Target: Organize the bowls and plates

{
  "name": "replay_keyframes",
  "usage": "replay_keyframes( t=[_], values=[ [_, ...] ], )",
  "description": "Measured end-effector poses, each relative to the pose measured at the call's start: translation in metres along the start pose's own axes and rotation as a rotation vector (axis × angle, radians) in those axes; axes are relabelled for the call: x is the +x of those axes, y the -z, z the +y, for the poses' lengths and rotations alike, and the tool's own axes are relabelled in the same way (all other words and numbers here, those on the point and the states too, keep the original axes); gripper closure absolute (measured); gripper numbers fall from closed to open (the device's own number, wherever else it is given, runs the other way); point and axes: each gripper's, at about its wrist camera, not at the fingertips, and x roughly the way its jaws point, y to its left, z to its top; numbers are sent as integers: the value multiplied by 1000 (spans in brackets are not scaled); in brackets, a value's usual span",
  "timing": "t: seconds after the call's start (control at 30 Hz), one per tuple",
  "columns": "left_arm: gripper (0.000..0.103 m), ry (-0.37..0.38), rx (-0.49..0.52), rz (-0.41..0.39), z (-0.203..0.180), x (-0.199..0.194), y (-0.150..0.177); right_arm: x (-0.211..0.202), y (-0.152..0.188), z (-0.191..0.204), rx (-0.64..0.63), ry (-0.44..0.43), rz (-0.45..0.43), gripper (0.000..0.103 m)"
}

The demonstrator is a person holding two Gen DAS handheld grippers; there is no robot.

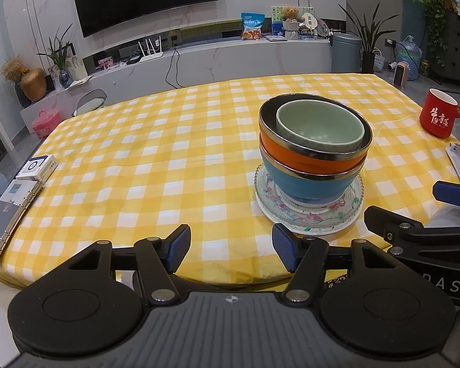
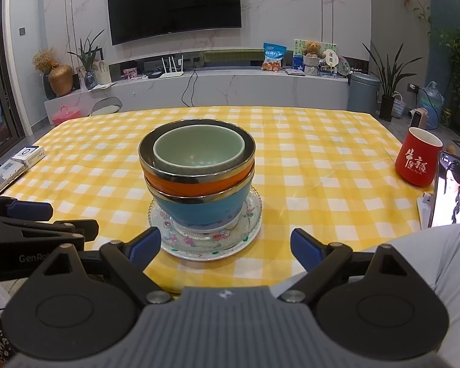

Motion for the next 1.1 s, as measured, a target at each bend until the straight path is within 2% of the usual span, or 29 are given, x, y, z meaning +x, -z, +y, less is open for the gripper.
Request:
replay_keyframes(
  t=[1.1],
  values=[
    [31,-5,0,-6,1,-1,0,2,3,-2,14,-7,15,13]
  ],
)
